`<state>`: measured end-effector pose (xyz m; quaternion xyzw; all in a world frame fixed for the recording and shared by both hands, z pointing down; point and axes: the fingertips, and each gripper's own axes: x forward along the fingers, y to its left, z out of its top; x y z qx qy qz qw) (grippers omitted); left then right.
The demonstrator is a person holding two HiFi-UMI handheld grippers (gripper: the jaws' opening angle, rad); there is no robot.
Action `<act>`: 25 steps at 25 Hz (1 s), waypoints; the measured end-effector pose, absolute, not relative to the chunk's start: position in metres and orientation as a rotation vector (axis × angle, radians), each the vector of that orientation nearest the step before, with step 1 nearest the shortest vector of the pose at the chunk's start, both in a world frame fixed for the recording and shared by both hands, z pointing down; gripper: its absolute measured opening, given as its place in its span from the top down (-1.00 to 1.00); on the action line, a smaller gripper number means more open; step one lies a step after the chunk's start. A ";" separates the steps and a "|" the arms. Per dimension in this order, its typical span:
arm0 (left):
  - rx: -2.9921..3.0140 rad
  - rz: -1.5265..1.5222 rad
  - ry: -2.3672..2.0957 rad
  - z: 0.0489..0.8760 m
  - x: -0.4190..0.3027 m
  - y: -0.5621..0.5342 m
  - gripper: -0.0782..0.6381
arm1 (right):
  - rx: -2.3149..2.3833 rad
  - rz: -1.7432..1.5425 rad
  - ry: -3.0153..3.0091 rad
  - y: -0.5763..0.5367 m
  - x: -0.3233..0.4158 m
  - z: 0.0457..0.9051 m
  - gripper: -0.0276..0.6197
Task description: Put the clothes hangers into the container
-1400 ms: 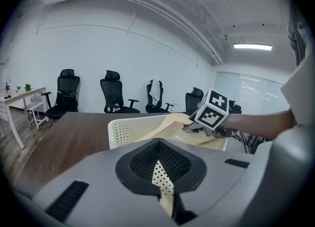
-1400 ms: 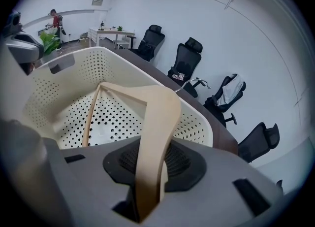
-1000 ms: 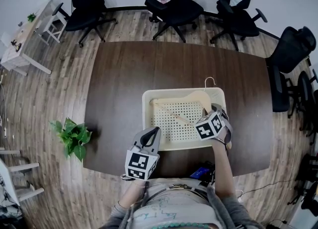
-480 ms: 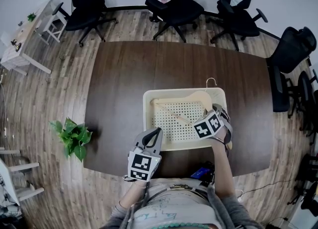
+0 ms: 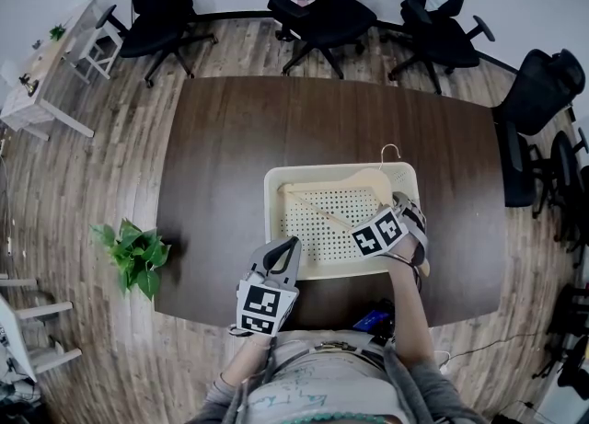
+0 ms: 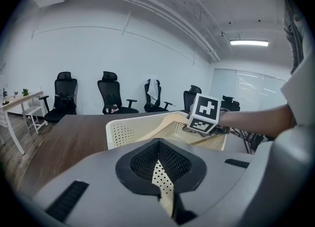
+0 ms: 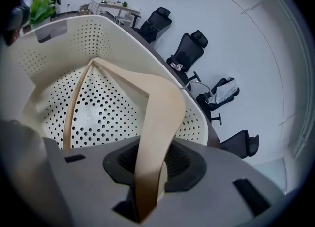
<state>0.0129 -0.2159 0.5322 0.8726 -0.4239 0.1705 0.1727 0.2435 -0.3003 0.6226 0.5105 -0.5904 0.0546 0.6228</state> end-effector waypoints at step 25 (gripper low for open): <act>2.475 0.475 -1.209 0.532 0.011 -0.215 0.75 | 1.145 0.188 -1.521 -0.291 0.230 0.616 0.22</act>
